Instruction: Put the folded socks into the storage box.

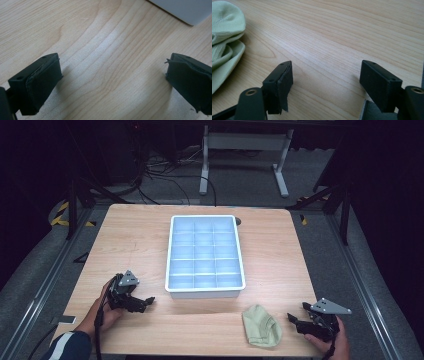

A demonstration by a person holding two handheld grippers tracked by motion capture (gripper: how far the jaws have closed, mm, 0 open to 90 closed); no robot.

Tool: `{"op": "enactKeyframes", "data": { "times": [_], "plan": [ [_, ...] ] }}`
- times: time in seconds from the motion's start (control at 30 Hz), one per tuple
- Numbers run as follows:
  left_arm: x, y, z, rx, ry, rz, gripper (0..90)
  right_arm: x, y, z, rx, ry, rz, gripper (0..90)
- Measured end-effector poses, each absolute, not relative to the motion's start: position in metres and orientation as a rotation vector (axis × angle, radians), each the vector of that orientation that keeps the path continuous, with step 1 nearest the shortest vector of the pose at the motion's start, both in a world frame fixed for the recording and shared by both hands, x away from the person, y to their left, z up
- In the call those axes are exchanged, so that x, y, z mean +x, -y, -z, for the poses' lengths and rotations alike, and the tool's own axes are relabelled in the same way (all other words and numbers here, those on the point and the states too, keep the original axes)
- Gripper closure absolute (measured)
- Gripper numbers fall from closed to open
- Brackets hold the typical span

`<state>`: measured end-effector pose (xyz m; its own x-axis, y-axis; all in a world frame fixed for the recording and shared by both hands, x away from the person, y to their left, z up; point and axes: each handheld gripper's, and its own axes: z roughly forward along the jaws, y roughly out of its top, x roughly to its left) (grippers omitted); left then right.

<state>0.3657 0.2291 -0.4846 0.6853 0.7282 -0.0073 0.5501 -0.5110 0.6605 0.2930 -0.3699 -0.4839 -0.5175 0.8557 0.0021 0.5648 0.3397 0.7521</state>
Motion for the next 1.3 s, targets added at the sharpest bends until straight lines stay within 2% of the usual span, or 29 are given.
{"op": "enactKeyframes", "data": {
  "times": [0.93,1.3],
  "plan": [
    [0.363,-0.23,0.485,2.25,-0.975,-0.343,0.1,0.292,0.37,0.481,1.212,-2.218,-0.993,25.8],
    [0.363,-0.23,0.485,2.25,-0.975,-0.343,0.1,0.287,0.361,0.465,1.168,-2.214,-1.054,26.7]
  ]
}}
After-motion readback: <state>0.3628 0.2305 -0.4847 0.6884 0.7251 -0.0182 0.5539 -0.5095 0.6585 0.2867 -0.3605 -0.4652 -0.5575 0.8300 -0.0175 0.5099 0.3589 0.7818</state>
